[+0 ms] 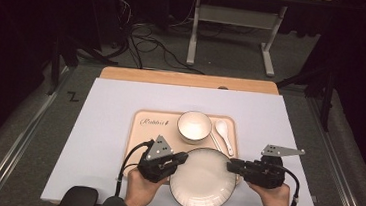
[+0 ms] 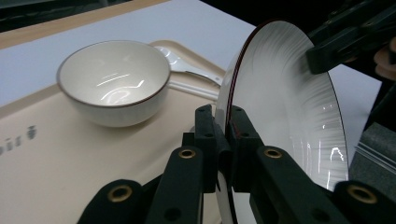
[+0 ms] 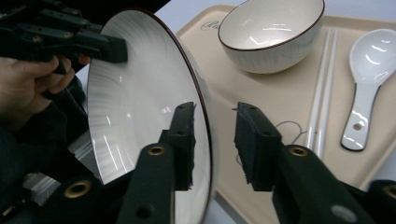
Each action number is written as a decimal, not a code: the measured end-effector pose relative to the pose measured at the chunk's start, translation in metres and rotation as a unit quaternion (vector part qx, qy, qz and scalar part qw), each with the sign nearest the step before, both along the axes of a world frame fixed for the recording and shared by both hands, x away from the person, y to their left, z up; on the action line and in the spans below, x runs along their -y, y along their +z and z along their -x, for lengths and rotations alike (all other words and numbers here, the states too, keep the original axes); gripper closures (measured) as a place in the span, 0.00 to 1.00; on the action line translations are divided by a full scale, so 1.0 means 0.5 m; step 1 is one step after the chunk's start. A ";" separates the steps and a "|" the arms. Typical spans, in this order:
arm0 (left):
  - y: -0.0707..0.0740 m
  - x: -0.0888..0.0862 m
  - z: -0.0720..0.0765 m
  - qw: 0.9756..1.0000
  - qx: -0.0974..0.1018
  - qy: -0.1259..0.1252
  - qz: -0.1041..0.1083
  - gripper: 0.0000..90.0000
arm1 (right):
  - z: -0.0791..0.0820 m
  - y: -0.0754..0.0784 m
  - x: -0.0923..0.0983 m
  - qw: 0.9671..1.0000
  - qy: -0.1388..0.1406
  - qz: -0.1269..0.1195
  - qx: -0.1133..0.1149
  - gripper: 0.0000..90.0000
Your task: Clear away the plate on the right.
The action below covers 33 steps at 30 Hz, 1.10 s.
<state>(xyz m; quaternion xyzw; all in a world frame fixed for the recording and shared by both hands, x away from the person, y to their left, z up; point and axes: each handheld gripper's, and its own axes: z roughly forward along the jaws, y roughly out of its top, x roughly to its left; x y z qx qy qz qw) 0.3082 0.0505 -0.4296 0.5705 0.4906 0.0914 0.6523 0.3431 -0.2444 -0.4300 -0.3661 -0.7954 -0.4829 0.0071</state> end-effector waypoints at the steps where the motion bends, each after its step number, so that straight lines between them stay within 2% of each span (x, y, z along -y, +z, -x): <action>1: 0.001 -0.010 -0.003 1.000 -0.001 0.008 0.003 0.95 | -0.002 0.006 0.004 1.000 0.001 0.005 0.002 0.73; 4: 0.008 -0.058 -0.016 0.999 -0.017 0.044 0.027 0.95 | -0.009 0.018 0.026 1.000 -0.011 0.002 0.012 0.68; 6: 0.013 -0.092 -0.022 0.997 -0.024 0.064 0.035 0.95 | -0.016 0.022 0.044 1.000 -0.023 -0.008 0.014 0.68; 8: 0.011 -0.125 -0.028 0.994 -0.030 0.092 0.044 0.95 | -0.027 0.026 0.068 0.999 -0.043 -0.017 0.012 0.68; 11: -0.002 -0.170 -0.042 0.988 -0.044 0.139 0.050 0.95 | -0.043 0.026 0.100 0.997 -0.071 -0.030 0.008 0.67; 12: -0.010 -0.187 -0.047 0.985 -0.052 0.156 0.052 0.95 | -0.049 0.025 0.109 0.996 -0.079 -0.028 0.011 0.67; 14: -0.019 -0.207 -0.054 0.981 -0.063 0.176 0.054 0.95 | -0.059 0.021 0.124 0.995 -0.092 -0.036 0.007 0.67; 16: -0.029 -0.228 -0.063 0.975 -0.073 0.199 0.059 0.95 | -0.066 0.019 0.129 0.994 -0.101 -0.032 0.008 0.66; 18: -0.037 -0.240 -0.072 0.971 -0.081 0.215 0.059 0.95 | -0.073 0.014 0.130 0.994 -0.105 -0.033 0.004 0.66; 20: -0.052 -0.251 -0.086 0.966 -0.090 0.235 0.055 0.95 | -0.077 0.011 0.127 0.994 -0.108 -0.029 0.003 0.66; 22: -0.065 -0.258 -0.097 0.963 -0.099 0.249 0.045 0.94 | -0.078 0.008 0.125 0.994 -0.106 -0.028 0.001 0.65; 23: -0.072 -0.261 -0.106 0.959 -0.105 0.258 0.044 0.94 | -0.078 0.008 0.125 0.994 -0.105 -0.027 0.003 0.65; 25: -0.080 -0.267 -0.121 0.956 -0.115 0.264 0.058 0.95 | -0.077 0.006 0.126 0.994 -0.107 -0.023 0.002 0.65; 28: -0.092 -0.265 -0.144 0.954 -0.120 0.270 0.057 0.94 | -0.075 0.000 0.129 0.993 -0.116 -0.018 -0.003 0.63; 33: -0.130 -0.266 -0.183 0.948 -0.144 0.284 0.023 0.89 | -0.072 -0.023 0.130 0.991 -0.130 0.025 -0.004 0.60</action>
